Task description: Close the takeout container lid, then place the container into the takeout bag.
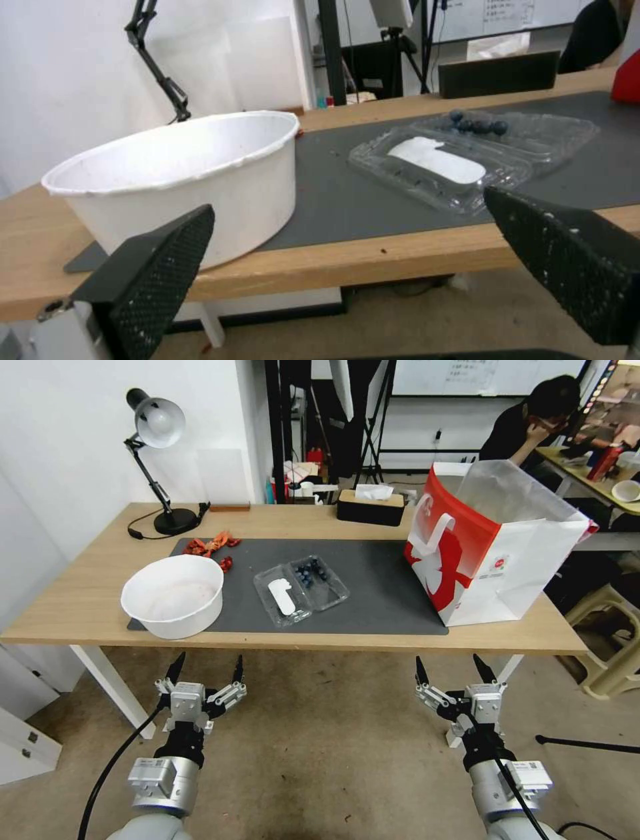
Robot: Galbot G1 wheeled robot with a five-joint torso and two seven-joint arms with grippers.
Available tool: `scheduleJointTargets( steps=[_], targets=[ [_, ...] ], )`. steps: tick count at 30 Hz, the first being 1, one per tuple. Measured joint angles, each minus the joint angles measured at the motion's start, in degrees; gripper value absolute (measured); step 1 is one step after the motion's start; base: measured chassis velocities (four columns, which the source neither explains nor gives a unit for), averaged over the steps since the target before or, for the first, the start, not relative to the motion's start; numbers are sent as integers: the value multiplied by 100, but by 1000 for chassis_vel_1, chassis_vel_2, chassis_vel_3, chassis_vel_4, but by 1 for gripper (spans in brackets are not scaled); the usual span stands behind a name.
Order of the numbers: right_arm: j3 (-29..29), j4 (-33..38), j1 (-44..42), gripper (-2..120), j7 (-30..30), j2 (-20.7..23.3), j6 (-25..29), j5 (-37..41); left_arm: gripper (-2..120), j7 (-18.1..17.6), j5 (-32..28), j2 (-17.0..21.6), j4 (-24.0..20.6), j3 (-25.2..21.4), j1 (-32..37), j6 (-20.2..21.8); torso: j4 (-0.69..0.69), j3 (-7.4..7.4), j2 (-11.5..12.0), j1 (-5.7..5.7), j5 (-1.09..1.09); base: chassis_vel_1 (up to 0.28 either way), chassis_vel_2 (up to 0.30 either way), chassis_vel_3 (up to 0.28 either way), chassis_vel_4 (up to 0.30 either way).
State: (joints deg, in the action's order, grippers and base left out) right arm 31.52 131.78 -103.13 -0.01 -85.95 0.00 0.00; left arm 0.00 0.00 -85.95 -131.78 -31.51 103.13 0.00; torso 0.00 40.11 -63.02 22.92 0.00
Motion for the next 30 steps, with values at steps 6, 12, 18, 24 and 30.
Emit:
scheduleJointTargets(
  steps=[6, 12, 18, 24, 30],
  targets=[
    [0, 0, 0, 100, 0, 0, 0, 0, 100, 0, 0, 0, 0, 0, 0, 0, 0, 0, 0, 0, 0, 0, 0, 0, 0],
    [0, 0, 0, 100, 0, 0, 0, 0, 100, 0, 0, 0, 0, 0, 0, 0, 0, 0, 0, 0, 0, 0, 0, 0, 0],
    [-21, 0, -30, 100, -46, -30, 83, -46, 100, -107, -101, 73, -17, 91, -12, -34, 3, 0, 0, 0, -1, 0, 0, 0, 0],
    [-393, 18, -399, 100, -638, -418, 1033, -636, 100, -1098, -1078, 788, -303, 1053, -193, -511, -3, 0, 0, 0, -1, 0, 0, 0, 0],
    [-594, 36, -600, 100, -967, -617, 1555, -964, 100, -1214, -1436, 935, -331, 1168, -179, -708, 0, 0, 0, 0, -1, 0, 0, 0, 0]
  ],
)
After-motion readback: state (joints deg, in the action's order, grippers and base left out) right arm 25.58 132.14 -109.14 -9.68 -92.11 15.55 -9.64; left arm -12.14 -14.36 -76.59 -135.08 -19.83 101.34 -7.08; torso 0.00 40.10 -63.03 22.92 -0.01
